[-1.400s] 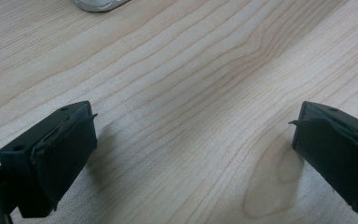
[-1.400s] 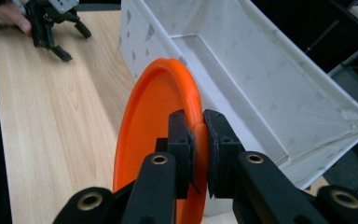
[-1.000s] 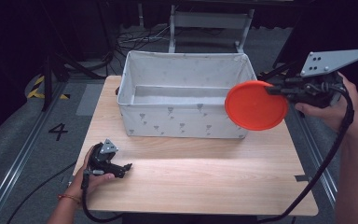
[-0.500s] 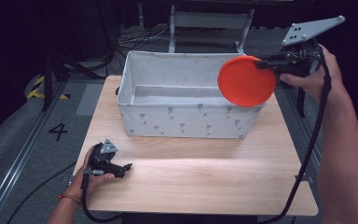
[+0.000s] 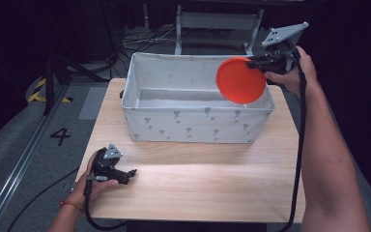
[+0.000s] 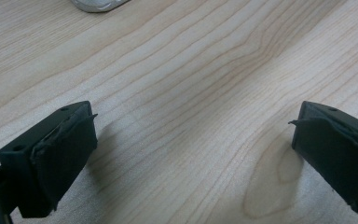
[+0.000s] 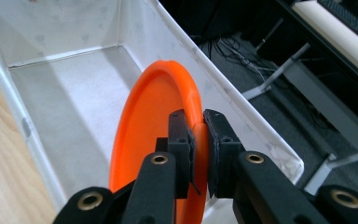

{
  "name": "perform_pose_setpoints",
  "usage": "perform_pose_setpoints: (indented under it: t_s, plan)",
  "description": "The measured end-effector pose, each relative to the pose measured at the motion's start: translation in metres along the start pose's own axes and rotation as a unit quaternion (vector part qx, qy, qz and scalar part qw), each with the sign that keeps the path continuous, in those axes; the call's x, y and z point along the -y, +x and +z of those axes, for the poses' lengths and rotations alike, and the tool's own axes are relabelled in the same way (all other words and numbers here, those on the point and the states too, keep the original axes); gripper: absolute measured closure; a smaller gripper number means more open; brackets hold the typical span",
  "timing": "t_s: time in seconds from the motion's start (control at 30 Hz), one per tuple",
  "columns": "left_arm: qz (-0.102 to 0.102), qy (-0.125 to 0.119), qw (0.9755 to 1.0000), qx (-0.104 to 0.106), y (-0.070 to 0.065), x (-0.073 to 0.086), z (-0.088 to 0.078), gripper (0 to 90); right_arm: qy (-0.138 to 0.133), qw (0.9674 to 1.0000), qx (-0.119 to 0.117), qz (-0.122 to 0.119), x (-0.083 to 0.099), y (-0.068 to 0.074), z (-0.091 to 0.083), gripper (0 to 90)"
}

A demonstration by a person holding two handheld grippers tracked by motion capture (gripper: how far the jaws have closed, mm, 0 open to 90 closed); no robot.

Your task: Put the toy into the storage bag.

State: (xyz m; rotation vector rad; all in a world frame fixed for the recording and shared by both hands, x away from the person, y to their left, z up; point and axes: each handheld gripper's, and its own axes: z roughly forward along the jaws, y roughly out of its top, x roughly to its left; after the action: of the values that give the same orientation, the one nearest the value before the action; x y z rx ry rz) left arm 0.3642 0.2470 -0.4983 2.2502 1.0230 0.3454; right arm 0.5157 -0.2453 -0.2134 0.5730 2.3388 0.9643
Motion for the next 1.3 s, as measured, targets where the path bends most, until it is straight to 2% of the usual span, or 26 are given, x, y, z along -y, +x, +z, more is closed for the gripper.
perform_pose_setpoints:
  t_s: [0.17,0.37,0.53,0.6,0.73,0.83,0.87,0.9,0.93,0.97,1.03,1.1,1.17,1.2,1.3]
  plan:
    - [0.0,0.0,1.0,0.0,0.0,0.0,0.0,0.2,0.008,0.9999,-0.015,0.003,0.006,0.0,0.012,82.0]
    - [0.0,-0.001,1.0,-0.001,0.0,0.0,0.0,0.2,0.043,0.9982,-0.041,-0.012,0.017,0.008,0.034,82.1]
    - [-0.001,-0.001,1.0,0.003,0.0,0.0,0.001,0.2,0.077,0.9944,-0.069,-0.021,0.025,0.011,0.044,82.0]
    - [-0.001,0.0,1.0,0.002,0.0,0.0,0.001,0.1,0.103,0.9903,-0.084,-0.04,0.026,0.013,0.048,82.0]
    - [-0.001,0.0,1.0,0.002,0.0,0.0,0.001,0.2,0.136,0.9838,-0.103,-0.055,0.028,0.017,0.053,82.0]
    - [-0.003,-0.001,1.0,0.003,0.0,0.0,0.001,0.2,0.161,0.9761,-0.129,-0.069,0.03,0.022,0.059,81.9]
    - [-0.003,-0.001,1.0,0.003,0.0,0.0,0.001,0.2,0.161,0.9761,-0.129,-0.069,0.03,0.022,0.059,81.9]
    - [-0.002,-0.001,1.0,0.003,0.0,0.0,0.001,0.2,0.176,0.9715,-0.137,-0.08,0.031,0.026,0.062,81.7]
    - [-0.001,0.0,1.0,0.002,0.0,0.0,0.001,0.2,0.181,0.9698,-0.142,-0.082,0.031,0.027,0.064,81.6]
    - [-0.001,0.0,1.0,0.002,0.0,0.0,0.001,0.2,0.181,0.9698,-0.142,-0.082,0.031,0.027,0.064,81.6]
    - [-0.001,0.0,1.0,0.002,0.0,0.0,0.001,0.2,0.191,0.9656,-0.152,-0.089,0.03,0.03,0.066,81.3]
    - [-0.003,-0.002,1.0,0.002,0.0,0.0,0.001,0.2,0.209,0.9605,-0.154,-0.1,0.028,0.033,0.069,81.1]
    - [0.001,0.0,1.0,0.0,0.0,-0.001,0.001,0.2,0.229,0.9527,-0.163,-0.115,0.026,0.036,0.073,80.8]
    - [0.002,-0.001,1.0,-0.001,0.0,-0.001,0.001,0.2,0.237,0.9501,-0.165,-0.118,0.025,0.037,0.074,80.6]
    - [0.002,0.0,1.0,0.0,0.0,-0.001,0.001,0.2,0.271,0.9384,-0.172,-0.127,0.023,0.041,0.081,80.3]
